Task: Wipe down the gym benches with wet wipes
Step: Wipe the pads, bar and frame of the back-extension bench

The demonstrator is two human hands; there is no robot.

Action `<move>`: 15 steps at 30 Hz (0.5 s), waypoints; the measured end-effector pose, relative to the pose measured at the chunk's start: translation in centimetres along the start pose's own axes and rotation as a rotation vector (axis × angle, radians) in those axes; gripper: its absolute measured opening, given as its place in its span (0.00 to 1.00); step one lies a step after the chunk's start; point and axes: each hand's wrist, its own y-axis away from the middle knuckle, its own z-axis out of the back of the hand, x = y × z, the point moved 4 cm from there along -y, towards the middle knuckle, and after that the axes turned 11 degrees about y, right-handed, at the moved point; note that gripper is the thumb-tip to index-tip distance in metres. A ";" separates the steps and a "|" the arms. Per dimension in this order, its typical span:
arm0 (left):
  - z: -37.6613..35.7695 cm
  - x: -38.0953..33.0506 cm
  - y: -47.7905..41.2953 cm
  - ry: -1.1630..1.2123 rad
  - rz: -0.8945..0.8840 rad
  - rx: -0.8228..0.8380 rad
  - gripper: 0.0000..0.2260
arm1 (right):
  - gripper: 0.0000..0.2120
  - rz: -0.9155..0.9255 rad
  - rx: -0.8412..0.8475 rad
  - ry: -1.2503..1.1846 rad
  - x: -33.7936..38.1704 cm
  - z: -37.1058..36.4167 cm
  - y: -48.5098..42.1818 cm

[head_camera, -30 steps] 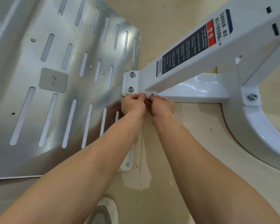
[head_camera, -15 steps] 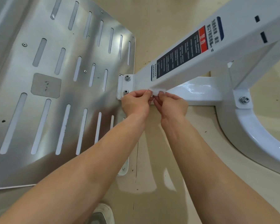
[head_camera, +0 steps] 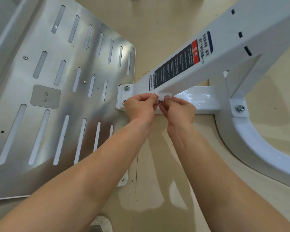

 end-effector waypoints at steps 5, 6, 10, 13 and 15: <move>-0.8 -0.6 0.8 -0.033 -0.047 0.038 0.04 | 0.03 0.023 0.007 0.000 1.2 0.8 0.3; -0.6 -0.6 0.8 -0.049 -0.052 0.030 0.04 | 0.04 0.013 0.014 0.013 0.9 0.4 0.4; 0.7 -0.3 0.2 -0.107 -0.058 -0.047 0.06 | 0.03 -0.024 0.026 0.075 -0.7 -0.8 0.3; 0.5 -0.6 0.7 -0.113 -0.060 -0.044 0.08 | 0.04 -0.015 0.017 0.055 -0.4 -0.5 0.5; -0.6 -1.2 1.6 -0.094 -0.085 -0.011 0.09 | 0.02 0.020 0.007 0.027 0.9 0.5 1.0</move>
